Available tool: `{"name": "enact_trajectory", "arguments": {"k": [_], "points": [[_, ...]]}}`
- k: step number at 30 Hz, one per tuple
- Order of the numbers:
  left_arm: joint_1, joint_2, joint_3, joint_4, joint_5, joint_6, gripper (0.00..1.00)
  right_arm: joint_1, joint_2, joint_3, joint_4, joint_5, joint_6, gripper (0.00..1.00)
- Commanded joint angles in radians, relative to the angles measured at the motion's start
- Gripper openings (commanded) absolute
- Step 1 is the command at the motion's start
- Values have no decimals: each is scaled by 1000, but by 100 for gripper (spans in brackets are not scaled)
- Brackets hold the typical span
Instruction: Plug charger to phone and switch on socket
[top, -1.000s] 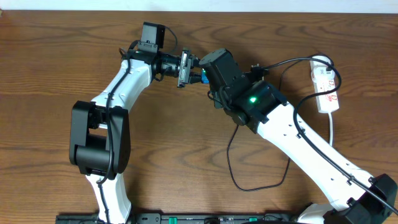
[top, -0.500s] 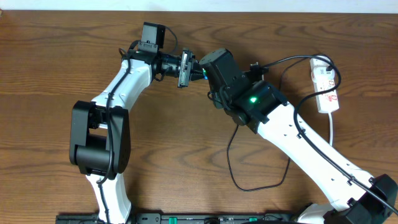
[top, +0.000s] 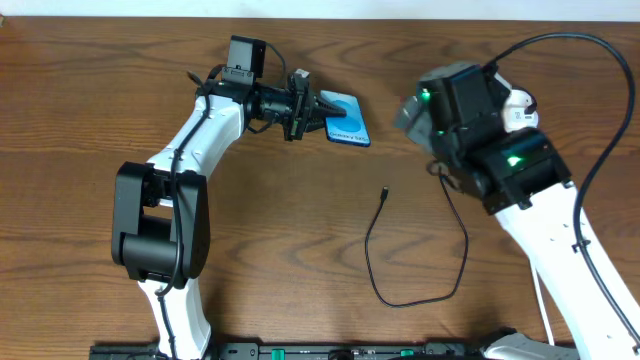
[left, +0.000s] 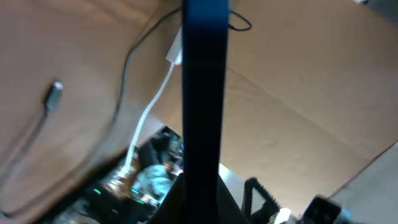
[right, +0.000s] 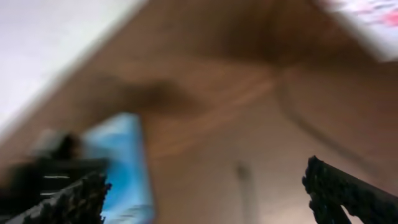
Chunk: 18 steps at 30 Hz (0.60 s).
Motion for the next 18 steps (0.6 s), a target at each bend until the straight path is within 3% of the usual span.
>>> {"name": "enact_trajectory", "arguments": {"k": [1,6,14,16,17,18], "points": [[0,-23,1,5,-12,221,8,-34,46,-44,-73,5,-142,99],[1,-23,1,1,-31,316,7,-30,106,-186,-23,-108,-142,99],[0,-23,0,-10,-174,348,7,-31,194,-348,175,-340,-230,99],[0,-22,0,-16,-192,376,7,-31,212,-360,205,-381,-258,94],[0,-23,0,-34,-220,401,7,-29,232,-367,225,-411,-277,81],[0,-23,0,-63,-261,413,7,-29,246,-367,227,-410,-277,76]]}}
